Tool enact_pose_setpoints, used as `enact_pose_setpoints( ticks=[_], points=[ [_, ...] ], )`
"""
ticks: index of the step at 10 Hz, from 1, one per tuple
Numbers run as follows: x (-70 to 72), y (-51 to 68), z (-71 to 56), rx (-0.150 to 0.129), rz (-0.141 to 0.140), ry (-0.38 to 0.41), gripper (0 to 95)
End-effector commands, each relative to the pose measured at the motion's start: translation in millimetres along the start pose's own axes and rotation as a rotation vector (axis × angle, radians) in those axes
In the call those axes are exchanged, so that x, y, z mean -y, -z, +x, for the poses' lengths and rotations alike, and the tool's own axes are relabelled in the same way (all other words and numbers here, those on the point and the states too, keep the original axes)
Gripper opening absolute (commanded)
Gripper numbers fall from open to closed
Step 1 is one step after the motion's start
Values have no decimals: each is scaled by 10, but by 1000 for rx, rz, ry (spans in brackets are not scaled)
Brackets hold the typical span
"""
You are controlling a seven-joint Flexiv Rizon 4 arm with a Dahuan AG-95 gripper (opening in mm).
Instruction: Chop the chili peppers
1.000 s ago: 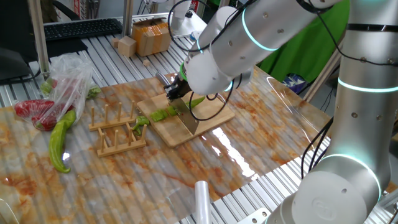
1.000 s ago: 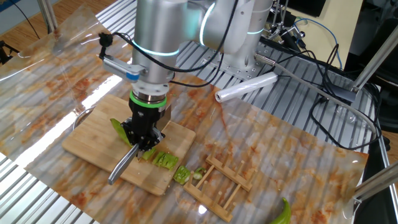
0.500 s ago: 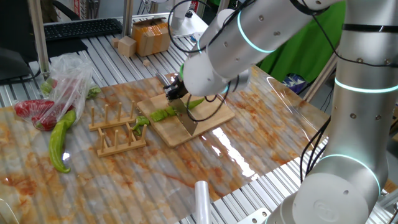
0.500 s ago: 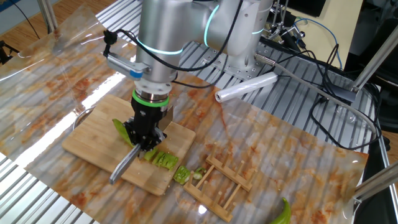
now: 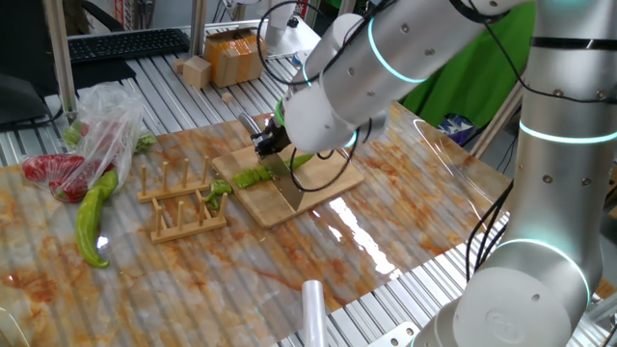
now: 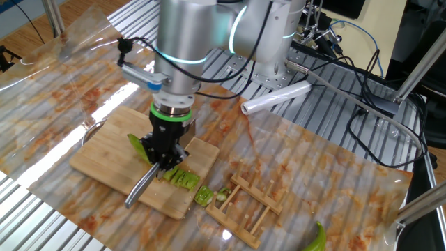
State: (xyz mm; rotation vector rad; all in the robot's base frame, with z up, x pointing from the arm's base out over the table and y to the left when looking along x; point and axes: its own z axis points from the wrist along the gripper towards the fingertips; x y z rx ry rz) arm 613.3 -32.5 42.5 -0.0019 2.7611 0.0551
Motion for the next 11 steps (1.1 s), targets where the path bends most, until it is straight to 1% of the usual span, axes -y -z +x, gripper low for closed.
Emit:
enact_pose_setpoints(
  ticks=[1, 2, 3, 4, 5, 6, 7, 8, 9, 10, 11],
  points=[
    [8, -49, -23, 1, -6, -4, 0],
    [-14, -41, -65, -3, -8, -7, 0],
    [-45, -23, -91, -3, -3, -13, 0],
    [-61, -18, -87, -4, 1, -15, 0],
    [-67, -24, -45, -5, 1, -18, 0],
    [-82, -33, 98, -1, 2, -28, 0],
    [-84, -23, 118, 0, 7, -28, 0],
    [-76, -27, 61, 7, 19, -21, 0],
    [-58, -30, -60, 7, 26, -7, 0],
    [-40, -42, -155, -2, 18, 2, 0],
    [-44, -79, -158, -1, 12, -1, 0]
  ],
)
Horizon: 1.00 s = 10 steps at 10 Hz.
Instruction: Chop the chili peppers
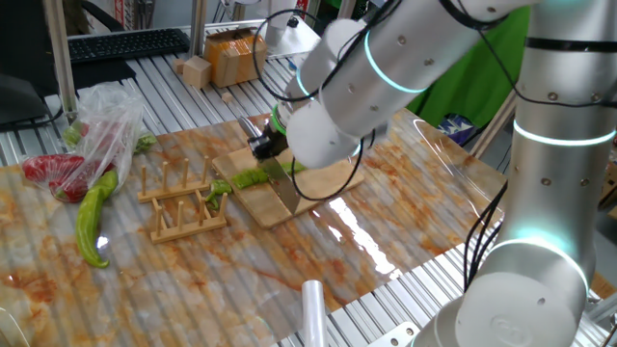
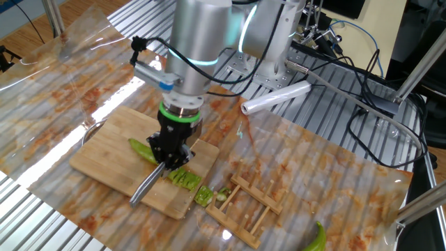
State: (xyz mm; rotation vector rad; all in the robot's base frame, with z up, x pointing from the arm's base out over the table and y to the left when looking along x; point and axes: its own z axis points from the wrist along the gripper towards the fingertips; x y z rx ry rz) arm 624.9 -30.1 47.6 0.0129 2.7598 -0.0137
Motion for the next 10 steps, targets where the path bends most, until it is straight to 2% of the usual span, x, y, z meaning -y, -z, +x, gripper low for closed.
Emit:
enact_pose_setpoints(
  ticks=[1, 3, 4, 5, 7, 10],
  points=[
    [-28, -110, -24, -12, -40, 3, 0],
    [-48, -50, -31, -41, -67, -15, 0],
    [-82, 32, -50, -52, -60, -24, 0],
    [-83, 47, -52, -53, -50, -19, 0],
    [-76, 78, -57, -80, -55, -23, 0],
    [-30, 248, -83, -126, -55, -13, 0]
  ],
)
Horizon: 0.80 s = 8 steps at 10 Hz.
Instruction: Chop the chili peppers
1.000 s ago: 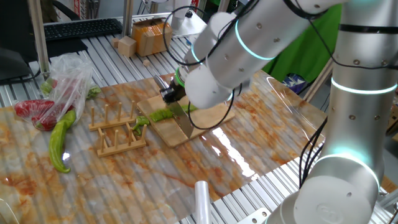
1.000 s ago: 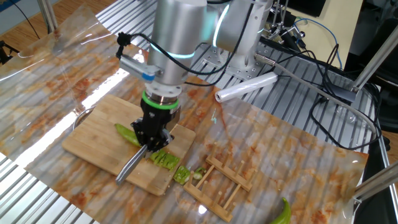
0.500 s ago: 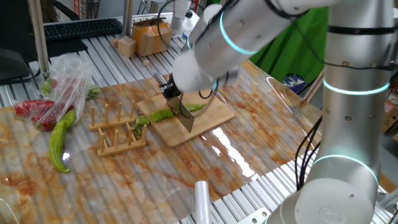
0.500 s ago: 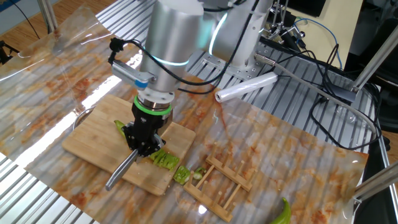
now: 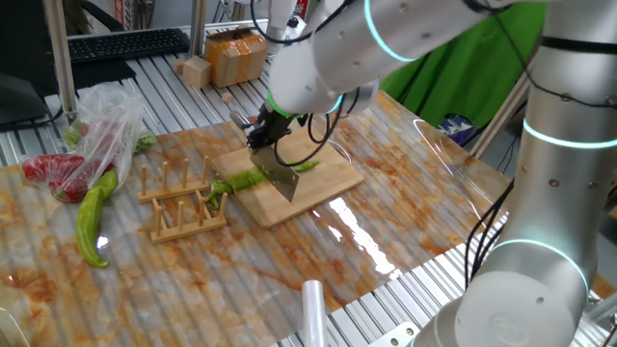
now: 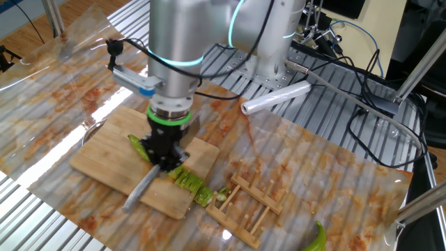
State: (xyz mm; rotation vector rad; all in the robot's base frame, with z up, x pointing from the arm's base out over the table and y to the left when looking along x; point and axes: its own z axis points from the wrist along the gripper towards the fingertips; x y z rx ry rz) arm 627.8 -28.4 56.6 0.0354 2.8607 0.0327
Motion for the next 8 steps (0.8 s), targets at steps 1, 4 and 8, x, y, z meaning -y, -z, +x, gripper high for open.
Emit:
enact_pose_setpoints(
  ticks=[1, 4, 8],
  points=[
    [-7, 225, -2, -36, -34, 0, 0],
    [18, 312, 2, -47, -32, 2, 0],
    [23, 324, -2, -45, -30, 3, 0]
  ],
)
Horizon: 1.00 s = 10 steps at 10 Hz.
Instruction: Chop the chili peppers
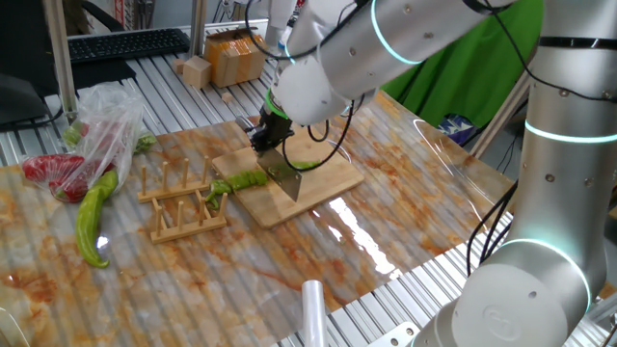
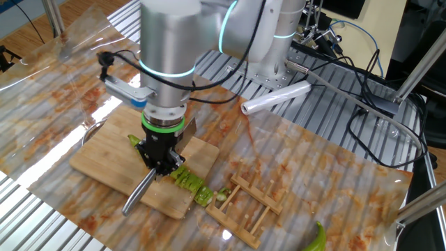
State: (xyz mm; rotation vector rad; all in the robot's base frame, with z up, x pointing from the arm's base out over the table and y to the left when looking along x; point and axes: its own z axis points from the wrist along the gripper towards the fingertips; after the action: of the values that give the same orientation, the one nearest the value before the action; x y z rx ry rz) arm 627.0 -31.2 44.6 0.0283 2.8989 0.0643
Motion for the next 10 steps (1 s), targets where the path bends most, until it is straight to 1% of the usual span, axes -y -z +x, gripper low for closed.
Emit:
enact_pose_setpoints(
  ticks=[1, 5, 10],
  points=[
    [-17, 438, -26, -6, -8, 2, 0],
    [-16, 444, -27, -4, -11, -4, 0],
    [-26, 524, -46, -4, -18, -18, 0]
  ],
)
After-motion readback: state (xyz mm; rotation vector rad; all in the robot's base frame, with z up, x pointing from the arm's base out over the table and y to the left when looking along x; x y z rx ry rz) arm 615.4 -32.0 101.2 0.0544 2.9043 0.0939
